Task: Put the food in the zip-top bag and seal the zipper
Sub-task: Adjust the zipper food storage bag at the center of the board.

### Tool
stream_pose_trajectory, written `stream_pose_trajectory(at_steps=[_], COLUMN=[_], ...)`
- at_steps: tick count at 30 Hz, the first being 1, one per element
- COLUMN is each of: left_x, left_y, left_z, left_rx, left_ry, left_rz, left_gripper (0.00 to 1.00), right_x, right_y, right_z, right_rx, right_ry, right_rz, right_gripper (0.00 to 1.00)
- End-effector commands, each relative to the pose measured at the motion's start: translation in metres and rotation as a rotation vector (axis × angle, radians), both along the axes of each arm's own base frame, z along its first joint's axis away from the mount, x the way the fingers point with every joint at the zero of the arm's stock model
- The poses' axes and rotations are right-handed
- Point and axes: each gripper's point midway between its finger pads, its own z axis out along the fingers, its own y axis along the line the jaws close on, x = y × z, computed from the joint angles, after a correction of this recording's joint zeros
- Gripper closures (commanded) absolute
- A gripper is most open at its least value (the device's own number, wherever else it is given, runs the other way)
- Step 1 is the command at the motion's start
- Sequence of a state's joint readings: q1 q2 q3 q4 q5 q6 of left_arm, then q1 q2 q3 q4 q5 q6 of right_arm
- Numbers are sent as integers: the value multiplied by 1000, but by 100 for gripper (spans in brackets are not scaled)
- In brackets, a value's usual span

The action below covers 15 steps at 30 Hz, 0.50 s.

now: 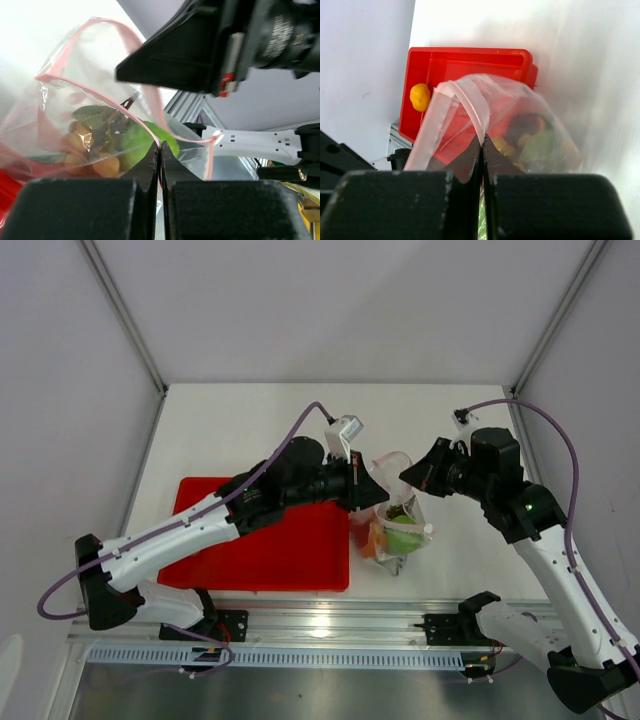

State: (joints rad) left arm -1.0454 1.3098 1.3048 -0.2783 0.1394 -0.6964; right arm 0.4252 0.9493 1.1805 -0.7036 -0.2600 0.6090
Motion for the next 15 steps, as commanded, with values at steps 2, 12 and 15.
stream_pose_trajectory(at_steps=[2, 12, 15], left_x=[2, 9, 14], left_y=[1, 21, 31], left_z=[-24, -79, -77], left_rx=[66, 128, 140], left_ry=[37, 118, 104], left_rz=[10, 54, 90], left_gripper=[99, 99, 95], right_x=[-5, -7, -7], right_y=[-9, -9, -8], right_z=[39, 34, 34], right_rx=[8, -6, -3], right_ry=[-110, -108, -111], right_rz=[-17, -3, 1], right_gripper=[100, 100, 100])
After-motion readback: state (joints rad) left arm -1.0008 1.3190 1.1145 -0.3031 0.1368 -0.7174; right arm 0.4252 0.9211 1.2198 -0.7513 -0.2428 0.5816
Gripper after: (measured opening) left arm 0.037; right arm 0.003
